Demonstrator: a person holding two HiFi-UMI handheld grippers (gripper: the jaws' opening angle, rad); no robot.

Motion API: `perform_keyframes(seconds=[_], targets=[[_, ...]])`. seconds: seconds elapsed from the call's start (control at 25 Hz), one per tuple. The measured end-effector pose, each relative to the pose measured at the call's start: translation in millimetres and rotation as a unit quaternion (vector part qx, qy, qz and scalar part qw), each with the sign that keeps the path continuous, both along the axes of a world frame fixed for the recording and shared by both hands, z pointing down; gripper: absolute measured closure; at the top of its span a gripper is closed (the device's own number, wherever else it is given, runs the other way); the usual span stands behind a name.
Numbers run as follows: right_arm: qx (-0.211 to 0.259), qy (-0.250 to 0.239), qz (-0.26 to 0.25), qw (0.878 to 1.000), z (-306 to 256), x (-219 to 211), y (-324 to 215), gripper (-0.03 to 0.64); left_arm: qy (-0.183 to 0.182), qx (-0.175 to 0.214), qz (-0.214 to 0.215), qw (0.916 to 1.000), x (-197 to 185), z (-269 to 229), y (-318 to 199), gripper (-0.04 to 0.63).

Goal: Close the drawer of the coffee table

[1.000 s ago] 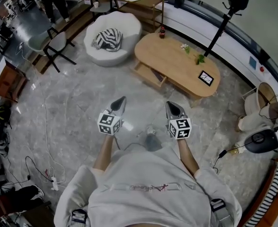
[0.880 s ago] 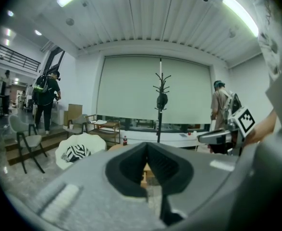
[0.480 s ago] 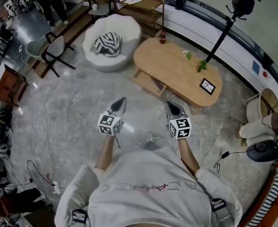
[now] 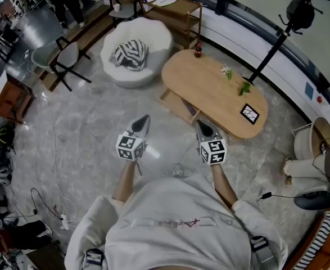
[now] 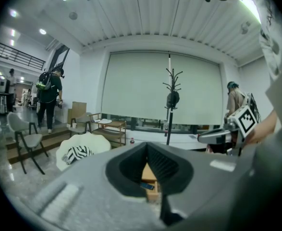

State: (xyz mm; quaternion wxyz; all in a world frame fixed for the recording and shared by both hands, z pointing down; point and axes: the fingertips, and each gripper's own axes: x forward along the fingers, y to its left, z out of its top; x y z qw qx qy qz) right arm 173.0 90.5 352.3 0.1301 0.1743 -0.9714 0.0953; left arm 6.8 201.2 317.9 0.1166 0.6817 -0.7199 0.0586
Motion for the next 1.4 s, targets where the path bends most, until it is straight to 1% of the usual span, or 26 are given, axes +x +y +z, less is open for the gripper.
perform_keyframes(seconds=[0.32,0.72,1.04,1.4], targets=[[-0.011,0.006,-0.016,1.0,14.5,-19.9,-19.3,0.612,0.003,-0.014,-0.008,0.9999,-18.5,14.8,-20.9,0.595],[-0.002,0.003,-0.034,0.999,15.0,-44.4,-21.7,0.612,0.009,-0.005,-0.026,0.9996,-37.9,23.5,-20.0,0.595],[0.0,0.008,-0.04,0.999,16.0,-51.2,-23.8,0.612,0.015,-0.005,-0.033,0.9993,-44.2,26.9,-20.4,0.595],[-0.004,0.017,-0.041,0.999,25.8,-63.5,-38.1,0.612,0.019,-0.004,-0.033,0.9992,-56.8,38.6,-36.9,0.595]])
